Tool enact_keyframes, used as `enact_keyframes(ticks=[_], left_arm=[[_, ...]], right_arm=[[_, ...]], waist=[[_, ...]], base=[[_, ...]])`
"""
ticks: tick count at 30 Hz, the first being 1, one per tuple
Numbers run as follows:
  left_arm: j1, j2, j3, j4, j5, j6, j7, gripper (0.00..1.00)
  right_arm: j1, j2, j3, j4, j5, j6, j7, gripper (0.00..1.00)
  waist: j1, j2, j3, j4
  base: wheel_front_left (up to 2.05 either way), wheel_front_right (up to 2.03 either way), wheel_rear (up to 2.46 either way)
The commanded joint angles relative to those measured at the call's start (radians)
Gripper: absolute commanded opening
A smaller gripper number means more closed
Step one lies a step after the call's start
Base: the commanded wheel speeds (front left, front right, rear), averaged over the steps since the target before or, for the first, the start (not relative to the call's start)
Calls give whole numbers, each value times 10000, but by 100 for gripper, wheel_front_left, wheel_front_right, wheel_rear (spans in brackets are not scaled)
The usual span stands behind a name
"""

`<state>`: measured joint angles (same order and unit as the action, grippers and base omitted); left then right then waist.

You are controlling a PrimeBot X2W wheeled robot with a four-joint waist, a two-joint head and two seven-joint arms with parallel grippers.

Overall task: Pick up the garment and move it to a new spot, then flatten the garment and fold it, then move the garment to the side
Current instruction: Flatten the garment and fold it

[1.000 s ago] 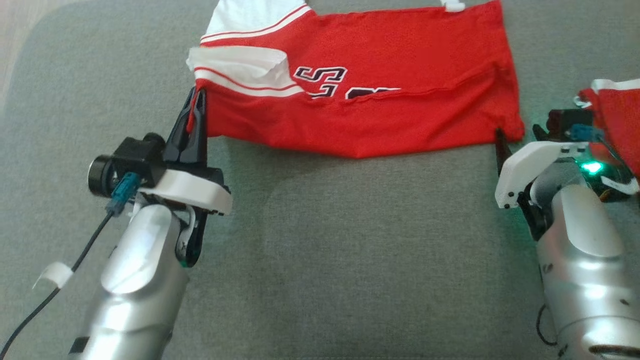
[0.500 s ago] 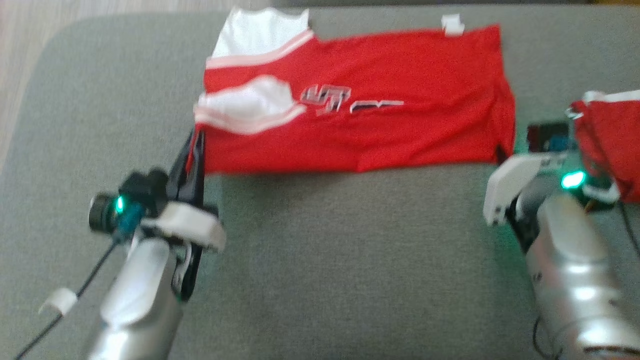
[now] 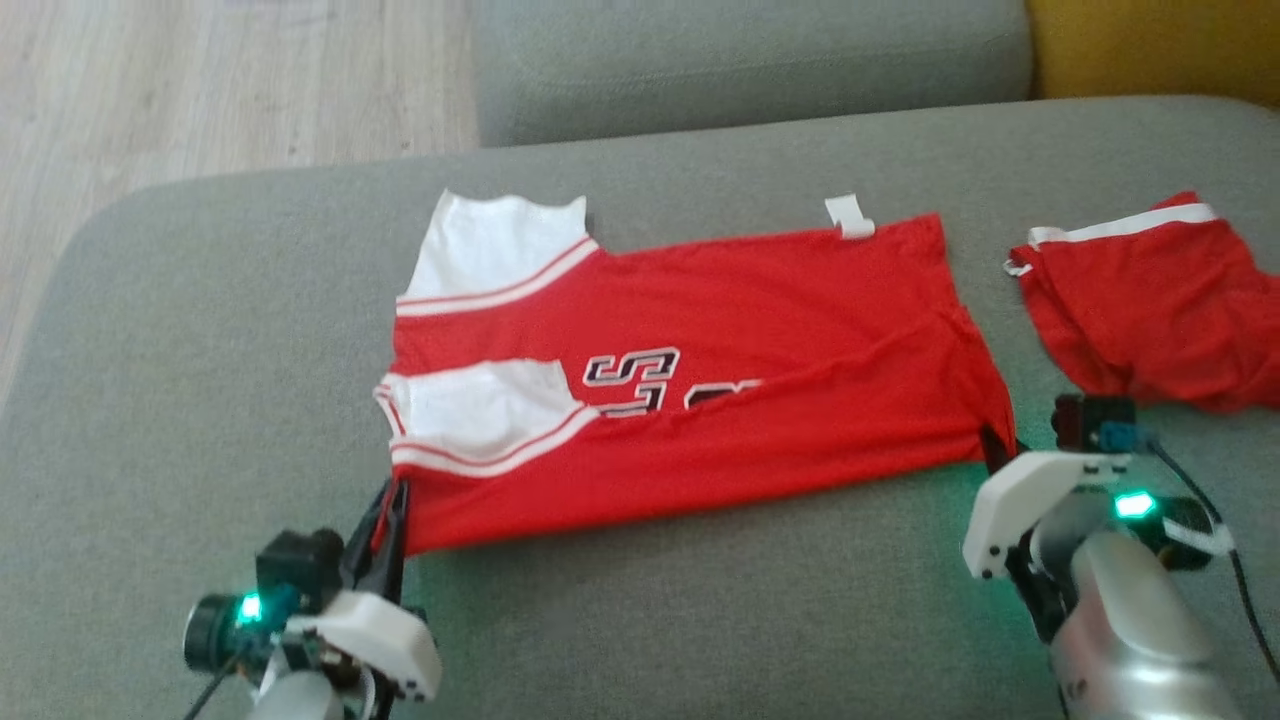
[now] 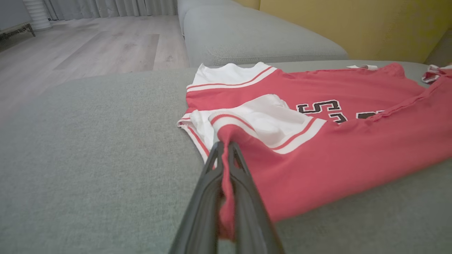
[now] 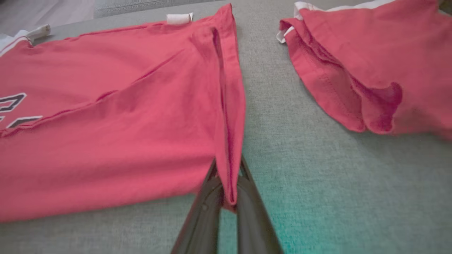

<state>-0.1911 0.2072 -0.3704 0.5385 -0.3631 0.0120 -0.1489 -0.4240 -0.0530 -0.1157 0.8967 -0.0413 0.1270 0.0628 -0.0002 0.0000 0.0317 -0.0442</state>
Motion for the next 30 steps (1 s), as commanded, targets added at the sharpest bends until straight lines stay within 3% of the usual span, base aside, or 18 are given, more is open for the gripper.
enact_keyframes(ticks=[1,17,18,19,20,21,26,30], left_arm=[[-142,299,265,-399,-63,130,31,0],[570,551,-128,-1299,-178,220,1110,0],[552,555,-139,-1300,-177,226,1121,18],[534,549,-142,-1313,-168,259,1104,44],[514,532,-131,-1351,-150,318,1037,83],[490,511,-109,-1396,-135,380,939,100],[371,388,0,-1595,-138,510,351,100],[203,277,92,-1869,-155,441,-460,100]], right_arm=[[-35,28,272,-531,171,37,55,0],[2712,28,212,-4506,778,37,1988,0],[2777,28,180,-4665,789,37,2024,16],[2842,28,158,-4821,760,37,2049,93],[2914,28,134,-4937,796,37,2129,100],[2975,28,143,-5082,812,37,2159,100],[3112,28,97,-5755,969,37,1843,100],[3155,28,685,-6389,1492,37,869,100]], waist=[[2,0,-158,-73],[2,0,-320,40],[2,0,-313,46],[2,0,-310,56],[2,0,-308,67],[2,0,-307,78],[2,0,-319,83],[2,0,-302,15]], base=[[0,0,0],[0,0,0],[0,0,0],[0,0,0],[0,0,0],[0,0,0],[0,0,0],[0,0,0]])
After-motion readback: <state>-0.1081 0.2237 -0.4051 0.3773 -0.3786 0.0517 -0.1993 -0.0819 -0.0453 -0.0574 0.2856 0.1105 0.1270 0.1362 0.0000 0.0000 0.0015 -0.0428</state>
